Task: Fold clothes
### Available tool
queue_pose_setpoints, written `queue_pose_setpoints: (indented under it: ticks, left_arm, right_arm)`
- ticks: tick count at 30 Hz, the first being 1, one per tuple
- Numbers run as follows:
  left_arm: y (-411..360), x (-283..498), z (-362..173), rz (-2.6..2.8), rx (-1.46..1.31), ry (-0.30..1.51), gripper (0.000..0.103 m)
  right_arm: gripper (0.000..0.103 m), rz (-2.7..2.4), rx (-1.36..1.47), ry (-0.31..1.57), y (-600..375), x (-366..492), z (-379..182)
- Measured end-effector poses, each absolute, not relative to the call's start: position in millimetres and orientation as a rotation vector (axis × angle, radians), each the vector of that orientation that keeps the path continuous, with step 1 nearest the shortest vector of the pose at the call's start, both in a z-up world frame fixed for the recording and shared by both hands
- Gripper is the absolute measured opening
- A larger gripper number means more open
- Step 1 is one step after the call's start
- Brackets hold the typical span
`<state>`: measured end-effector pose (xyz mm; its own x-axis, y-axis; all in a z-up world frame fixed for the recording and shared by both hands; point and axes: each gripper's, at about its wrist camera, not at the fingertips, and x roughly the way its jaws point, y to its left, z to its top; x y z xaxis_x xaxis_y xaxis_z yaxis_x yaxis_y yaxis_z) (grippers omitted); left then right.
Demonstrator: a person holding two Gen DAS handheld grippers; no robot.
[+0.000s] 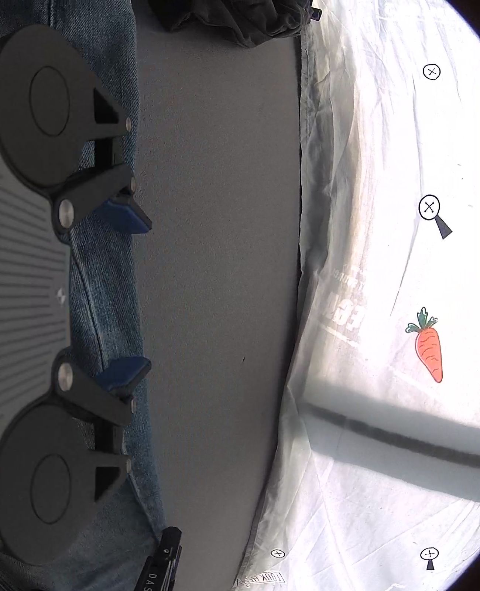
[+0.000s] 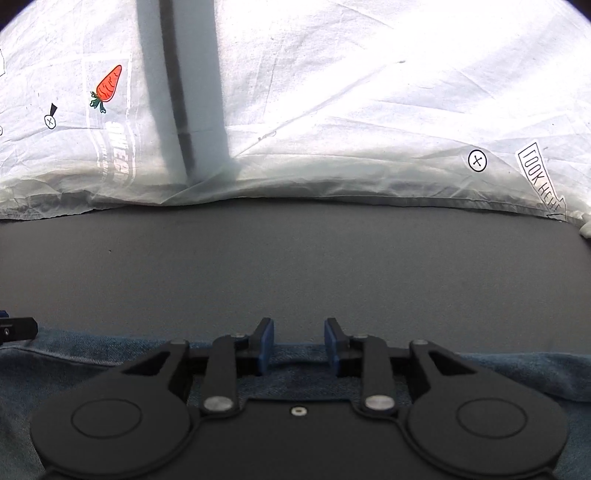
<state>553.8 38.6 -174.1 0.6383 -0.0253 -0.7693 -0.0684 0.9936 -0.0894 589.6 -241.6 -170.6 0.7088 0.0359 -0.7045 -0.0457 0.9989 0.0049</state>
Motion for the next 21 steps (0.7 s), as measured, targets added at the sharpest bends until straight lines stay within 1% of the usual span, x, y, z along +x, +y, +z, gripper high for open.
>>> queue_pose_setpoints:
  ticks: [2, 4, 5, 6, 8, 10, 14, 15, 17, 19, 21]
  left_arm:
    - [43.3, 557.4, -170.8, 0.035, -0.154, 0.887, 0.075]
    - [46.4, 555.6, -165.4, 0.035, -0.193, 0.885, 0.075]
    - [46.4, 550.9, -161.4, 0.027, -0.207, 0.875, 0.077]
    - [44.6, 545.5, -158.1, 0.023, -0.206, 0.869, 0.082]
    - [38.4, 533.3, -152.8, 0.016, -0.186, 0.864, 0.084]
    - [30.2, 521.4, -151.2, -0.005, -0.168, 0.872, 0.084]
    - [10.7, 504.1, -164.3, -0.044, -0.096, 0.926, 0.087]
    - [5.9, 501.7, -168.8, -0.04, -0.06, 0.936, 0.087]
    - [-2.3, 498.0, -174.2, -0.053, 0.012, 0.923, 0.091]
    - [-9.5, 497.0, -178.5, -0.072, 0.07, 0.915, 0.102]
    - [-8.4, 498.4, -179.7, -0.074, 0.063, 0.907, 0.103]
  right_arm:
    - [0.035, 0.017, -0.023, 0.771, -243.2, 593.5, -167.0]
    - [0.038, 0.0, 0.003, 0.737, -249.6, 583.6, -159.6]
    - [0.041, -0.018, 0.011, 0.723, -255.6, 572.4, -156.7]
    - [0.044, -0.037, 0.019, 0.709, -261.7, 560.9, -153.9]
    - [0.044, -0.079, 0.038, 0.694, -274.6, 537.9, -152.5]
    - [0.044, -0.137, 0.055, 0.712, -292.7, 515.7, -160.3]
    - [0.044, -0.266, 0.072, 0.775, -342.2, 481.2, -178.0]
    - [0.047, -0.298, 0.094, 0.776, -356.9, 474.8, -181.3]
    - [0.046, -0.34, 0.136, 0.759, -385.4, 468.4, -181.9]
    - [0.047, -0.38, 0.161, 0.74, -410.0, 473.0, -183.7]
    - [0.047, -0.417, 0.185, 0.717, -442.4, 477.1, -185.6]
